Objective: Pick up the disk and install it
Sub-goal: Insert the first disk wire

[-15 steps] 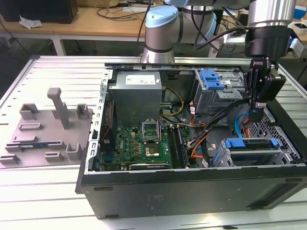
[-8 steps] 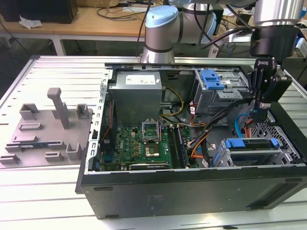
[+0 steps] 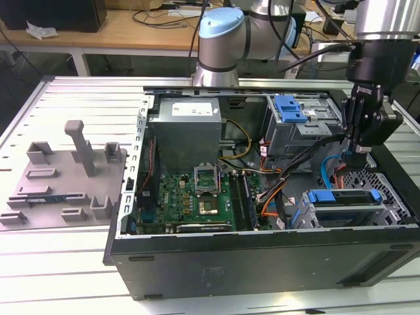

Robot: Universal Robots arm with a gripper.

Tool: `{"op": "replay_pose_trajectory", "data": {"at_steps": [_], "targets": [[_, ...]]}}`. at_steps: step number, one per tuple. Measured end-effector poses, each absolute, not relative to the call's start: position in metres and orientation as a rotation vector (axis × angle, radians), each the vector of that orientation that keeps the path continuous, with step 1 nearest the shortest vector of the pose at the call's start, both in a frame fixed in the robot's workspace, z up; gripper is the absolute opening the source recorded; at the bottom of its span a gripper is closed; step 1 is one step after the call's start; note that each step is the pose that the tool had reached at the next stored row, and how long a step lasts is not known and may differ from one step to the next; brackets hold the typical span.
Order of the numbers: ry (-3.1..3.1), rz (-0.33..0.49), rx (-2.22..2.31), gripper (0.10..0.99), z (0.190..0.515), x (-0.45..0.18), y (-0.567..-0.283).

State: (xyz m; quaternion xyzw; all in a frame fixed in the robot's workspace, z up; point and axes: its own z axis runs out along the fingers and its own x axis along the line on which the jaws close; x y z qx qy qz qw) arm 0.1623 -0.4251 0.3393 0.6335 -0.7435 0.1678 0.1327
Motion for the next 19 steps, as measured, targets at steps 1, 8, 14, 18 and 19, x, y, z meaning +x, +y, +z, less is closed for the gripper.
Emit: {"op": "replay_pose_trajectory", "data": {"at_steps": [1, 8, 14, 18, 19], "targets": [[-2.160, 0.483, 1.840, 0.165, 0.341, 0.162, -0.429], [-2.195, 0.425, 1.870, 0.165, 0.348, 0.162, -0.447], [-2.251, 0.330, 1.915, 0.165, 0.350, 0.161, -0.459], [-2.271, 0.292, 1.933, 0.165, 0.352, 0.160, -0.466], [-2.281, 0.272, 1.943, 0.165, 0.352, 0.160, -0.468]]}}
